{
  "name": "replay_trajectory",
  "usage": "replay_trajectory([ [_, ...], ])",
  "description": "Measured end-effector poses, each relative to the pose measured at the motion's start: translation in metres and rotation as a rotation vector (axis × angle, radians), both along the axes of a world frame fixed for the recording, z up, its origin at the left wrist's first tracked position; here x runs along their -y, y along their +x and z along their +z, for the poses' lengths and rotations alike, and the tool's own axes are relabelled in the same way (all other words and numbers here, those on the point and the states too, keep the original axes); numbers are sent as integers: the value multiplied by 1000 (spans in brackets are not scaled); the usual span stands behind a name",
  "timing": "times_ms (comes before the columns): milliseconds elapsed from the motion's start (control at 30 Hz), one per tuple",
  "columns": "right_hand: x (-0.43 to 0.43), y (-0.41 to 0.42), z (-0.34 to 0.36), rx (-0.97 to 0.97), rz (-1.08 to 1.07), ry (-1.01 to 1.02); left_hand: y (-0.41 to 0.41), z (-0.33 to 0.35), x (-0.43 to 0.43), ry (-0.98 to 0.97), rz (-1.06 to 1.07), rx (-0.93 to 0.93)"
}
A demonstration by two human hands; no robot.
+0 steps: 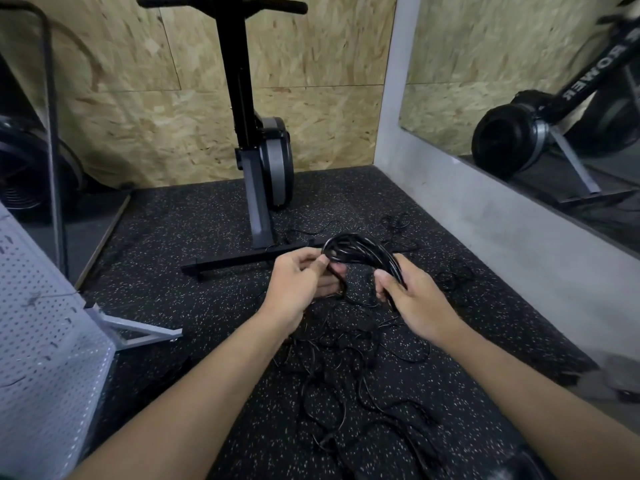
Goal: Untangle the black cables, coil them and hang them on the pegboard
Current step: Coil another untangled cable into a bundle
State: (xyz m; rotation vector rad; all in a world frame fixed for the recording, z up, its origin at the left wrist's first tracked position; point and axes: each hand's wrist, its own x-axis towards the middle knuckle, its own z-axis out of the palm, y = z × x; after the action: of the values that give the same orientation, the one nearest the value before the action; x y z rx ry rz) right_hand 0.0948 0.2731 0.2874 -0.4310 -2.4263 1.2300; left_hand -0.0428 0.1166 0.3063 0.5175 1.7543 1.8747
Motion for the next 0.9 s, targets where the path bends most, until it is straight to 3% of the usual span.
replay_trajectory([
  [200, 10, -9, -1, -32, -30, 54, 3, 21, -1, 136, 27, 334],
  [433, 11, -17, -7, -6, 61, -66, 1, 25, -4, 208, 40, 418],
  [533, 15, -21, -6, 59, 73, 32, -7, 18, -2, 178, 66, 311],
  [700, 15, -22, 4, 114, 39, 104, -21, 7, 6, 116, 41, -62],
  [833, 9, -18, 9, 58, -16, 62, -28, -12, 12, -15, -178, -77],
  [900, 8, -19, 9, 35, -33, 45, -28, -33, 12, -218, -326, -274],
])
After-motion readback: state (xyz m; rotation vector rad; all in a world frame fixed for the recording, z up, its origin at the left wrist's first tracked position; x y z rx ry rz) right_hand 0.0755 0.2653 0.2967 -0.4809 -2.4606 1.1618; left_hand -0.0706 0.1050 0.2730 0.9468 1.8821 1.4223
